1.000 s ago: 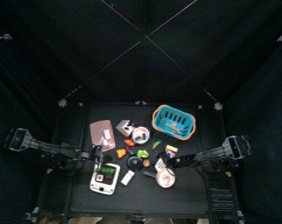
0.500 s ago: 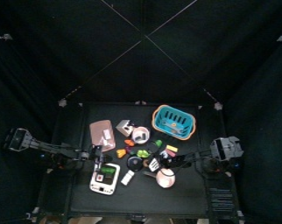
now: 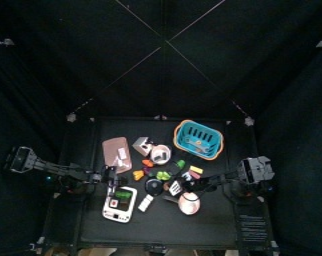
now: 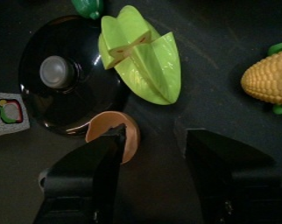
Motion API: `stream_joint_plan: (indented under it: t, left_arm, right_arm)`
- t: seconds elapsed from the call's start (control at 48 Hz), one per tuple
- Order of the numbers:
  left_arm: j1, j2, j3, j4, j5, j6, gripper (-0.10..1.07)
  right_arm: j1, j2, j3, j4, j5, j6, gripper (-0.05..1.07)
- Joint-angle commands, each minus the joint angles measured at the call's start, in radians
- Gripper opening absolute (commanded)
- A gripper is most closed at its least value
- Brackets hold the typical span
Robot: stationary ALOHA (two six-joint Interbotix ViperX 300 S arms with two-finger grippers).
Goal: Grab eggshell
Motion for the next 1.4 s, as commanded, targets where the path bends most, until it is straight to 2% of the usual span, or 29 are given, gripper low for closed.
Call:
stream_joint_plan:
  t: [0.0,0.354,0.688,1.375]
  left_arm:
    - [-0.002,0.002,-0.011,-0.003,-0.005,-0.002,0.12]
    - [-0.002,0.002,-0.008,-0.026,-0.005,0.000,0.12]
    - [-0.002,0.002,-0.008,-0.025,-0.005,-0.002,0.12]
    - [-0.002,0.003,-0.006,-0.028,-0.003,-0.002,0.12]
  right_arm:
    - [-0.008,-0.009,-0.023,-0.006,-0.002,-0.003,0.80]
    - [-0.006,0.005,-0.031,0.000,0.000,-0.002,0.72]
    - [-0.003,0.000,-0.046,0.000,0.000,-0.002,0.58]
    - [-0.003,-0.040,-0.048,0.000,0.006,-0.003,0.57]
